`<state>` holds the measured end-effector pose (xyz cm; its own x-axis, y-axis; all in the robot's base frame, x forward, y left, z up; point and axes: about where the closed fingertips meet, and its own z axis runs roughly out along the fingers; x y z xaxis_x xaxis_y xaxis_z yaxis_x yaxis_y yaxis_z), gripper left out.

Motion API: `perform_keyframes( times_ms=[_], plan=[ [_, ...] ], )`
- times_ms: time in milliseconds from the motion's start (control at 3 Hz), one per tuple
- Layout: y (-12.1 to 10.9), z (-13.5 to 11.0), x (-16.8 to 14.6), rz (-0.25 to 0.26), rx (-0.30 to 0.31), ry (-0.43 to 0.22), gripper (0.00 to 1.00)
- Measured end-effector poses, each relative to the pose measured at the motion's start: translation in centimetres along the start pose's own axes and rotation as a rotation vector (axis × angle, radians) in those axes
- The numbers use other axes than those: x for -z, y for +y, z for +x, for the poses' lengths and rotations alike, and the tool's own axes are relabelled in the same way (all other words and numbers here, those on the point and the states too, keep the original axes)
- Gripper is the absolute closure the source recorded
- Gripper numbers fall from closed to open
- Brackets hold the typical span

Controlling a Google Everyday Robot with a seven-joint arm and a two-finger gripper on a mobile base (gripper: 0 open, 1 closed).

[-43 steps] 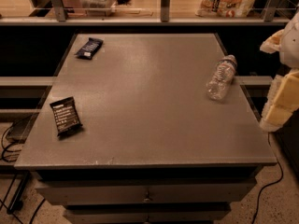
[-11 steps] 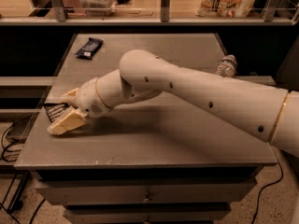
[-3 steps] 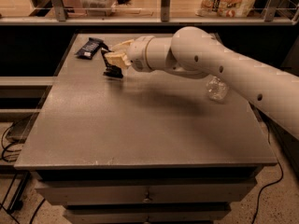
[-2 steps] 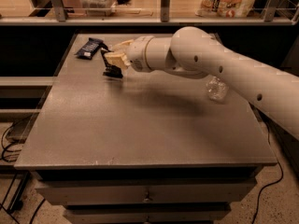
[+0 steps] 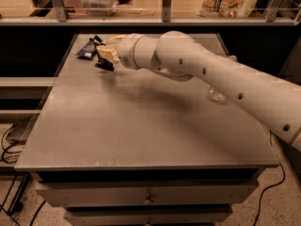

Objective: Move rxbar chocolate near rxbar blueberry

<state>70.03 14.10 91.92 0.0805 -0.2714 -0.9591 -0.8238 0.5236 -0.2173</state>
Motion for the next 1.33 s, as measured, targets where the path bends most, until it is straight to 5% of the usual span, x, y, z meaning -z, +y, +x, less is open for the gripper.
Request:
perform_keyframes(
  times_ms=[667,1333],
  plan=[
    [-2.9,-0.2,-4.1,0.133,-0.051,-0.037,1.0],
    [-5.1,1.7,-5.2,0.196,-0.113,0.012,0.6]
  ],
)
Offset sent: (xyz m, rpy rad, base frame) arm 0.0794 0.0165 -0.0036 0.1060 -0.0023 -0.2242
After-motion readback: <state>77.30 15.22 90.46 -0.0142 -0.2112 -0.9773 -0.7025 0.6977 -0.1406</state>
